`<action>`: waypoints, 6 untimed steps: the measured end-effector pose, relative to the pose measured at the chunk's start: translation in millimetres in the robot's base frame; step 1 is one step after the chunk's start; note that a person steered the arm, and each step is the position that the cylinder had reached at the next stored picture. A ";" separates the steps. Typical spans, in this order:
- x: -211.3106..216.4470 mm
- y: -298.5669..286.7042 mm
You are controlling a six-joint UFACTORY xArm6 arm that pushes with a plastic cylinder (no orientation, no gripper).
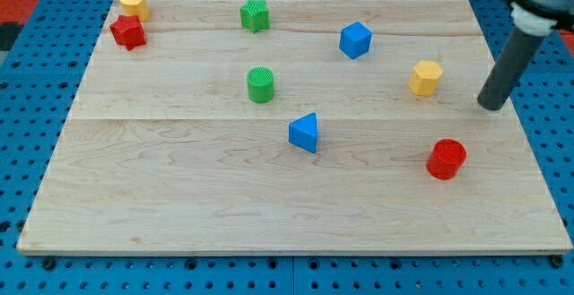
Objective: Slide the yellow hexagon closely to the green circle
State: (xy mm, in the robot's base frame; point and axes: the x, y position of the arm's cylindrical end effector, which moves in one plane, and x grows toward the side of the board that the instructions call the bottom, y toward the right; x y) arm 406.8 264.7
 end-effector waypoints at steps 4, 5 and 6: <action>-13.2 -147.6; -51.0 -202.2; -32.9 -215.6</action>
